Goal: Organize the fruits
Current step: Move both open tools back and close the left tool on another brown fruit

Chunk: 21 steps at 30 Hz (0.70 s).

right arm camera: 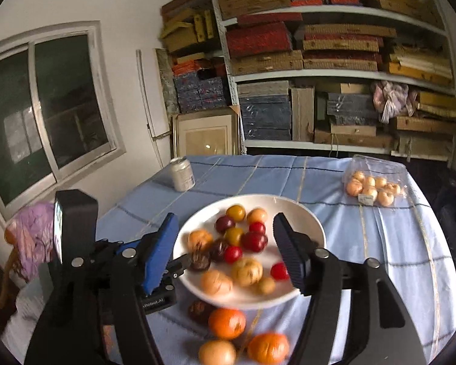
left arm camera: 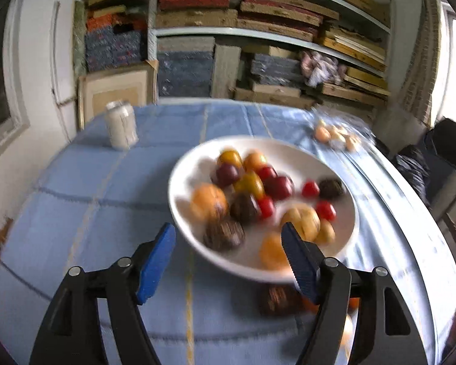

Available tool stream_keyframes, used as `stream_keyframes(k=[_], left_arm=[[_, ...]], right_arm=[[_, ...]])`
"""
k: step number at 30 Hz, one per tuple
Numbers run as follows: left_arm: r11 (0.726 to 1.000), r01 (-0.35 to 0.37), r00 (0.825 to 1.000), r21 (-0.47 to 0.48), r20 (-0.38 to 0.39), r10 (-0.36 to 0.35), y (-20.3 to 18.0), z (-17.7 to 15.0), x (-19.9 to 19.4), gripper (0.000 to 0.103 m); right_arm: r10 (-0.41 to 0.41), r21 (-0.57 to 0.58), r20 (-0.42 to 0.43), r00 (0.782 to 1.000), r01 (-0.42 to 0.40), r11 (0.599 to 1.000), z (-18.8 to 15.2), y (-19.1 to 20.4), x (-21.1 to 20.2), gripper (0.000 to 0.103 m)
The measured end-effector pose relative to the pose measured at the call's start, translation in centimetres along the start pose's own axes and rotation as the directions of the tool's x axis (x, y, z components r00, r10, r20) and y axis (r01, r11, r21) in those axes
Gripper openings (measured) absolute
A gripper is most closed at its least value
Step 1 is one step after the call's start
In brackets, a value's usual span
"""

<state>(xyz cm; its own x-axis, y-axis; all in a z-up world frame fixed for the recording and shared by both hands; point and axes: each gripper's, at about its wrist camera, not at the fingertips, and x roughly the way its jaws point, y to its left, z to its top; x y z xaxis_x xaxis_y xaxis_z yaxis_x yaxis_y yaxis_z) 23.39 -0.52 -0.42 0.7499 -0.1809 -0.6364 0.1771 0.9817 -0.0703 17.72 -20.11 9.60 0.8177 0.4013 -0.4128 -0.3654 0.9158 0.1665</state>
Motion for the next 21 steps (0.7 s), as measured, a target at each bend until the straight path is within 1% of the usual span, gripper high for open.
stream_keyframes(k=[2,5,8,10,13,14,17,20,21], left_arm=[[0.999,0.012,0.999,0.035,-0.035,-0.011,-0.7,-1.9,-0.1,0.073],[0.994,-0.012,0.998,0.104,-0.056,0.018,-2.0,-3.9,0.1,0.073],[0.990,-0.024,0.997,0.140,-0.069,0.034,-2.6,-4.9,0.5,0.073],[0.989,-0.021,0.997,0.144,-0.073,0.032,-2.6,-5.2,0.7,0.073],[0.987,-0.011,0.996,0.158,-0.083,0.024,-3.0,-5.5,1.1,0.073],[0.986,-0.010,0.996,0.165,-0.089,0.024,-3.0,-5.5,1.3,0.073],[0.980,-0.004,0.994,0.199,-0.102,0.025,-3.6,-5.8,1.8,0.073],[0.973,-0.025,0.992,0.231,-0.113,0.052,-4.2,-6.0,2.7,0.073],[0.972,-0.015,0.991,0.233,-0.125,0.045,-4.2,-6.0,3.1,0.073]], right_arm=[[-0.023,-0.002,-0.011,1.000,0.023,1.000,-2.1,0.0,-1.1,0.065],[-0.037,0.030,-0.041,0.999,0.038,0.999,-5.5,-1.2,-2.6,0.065],[-0.049,0.085,-0.090,0.995,0.057,0.995,-8.1,-3.1,-3.2,0.066],[-0.035,0.139,-0.127,0.991,0.052,0.989,-9.4,-4.5,-3.3,0.066],[-0.039,0.171,-0.161,0.986,0.067,0.983,-10.3,-5.5,-3.2,0.066],[-0.036,0.176,-0.163,0.986,0.065,0.982,-10.3,-5.7,-3.2,0.066],[-0.028,0.176,-0.145,0.989,0.054,0.983,-10.3,-5.8,-3.8,0.073],[-0.028,0.179,-0.147,0.989,0.055,0.982,-10.3,-5.8,-4.0,0.073],[-0.030,0.181,-0.152,0.988,0.057,0.982,-10.2,-5.8,-3.9,0.073]])
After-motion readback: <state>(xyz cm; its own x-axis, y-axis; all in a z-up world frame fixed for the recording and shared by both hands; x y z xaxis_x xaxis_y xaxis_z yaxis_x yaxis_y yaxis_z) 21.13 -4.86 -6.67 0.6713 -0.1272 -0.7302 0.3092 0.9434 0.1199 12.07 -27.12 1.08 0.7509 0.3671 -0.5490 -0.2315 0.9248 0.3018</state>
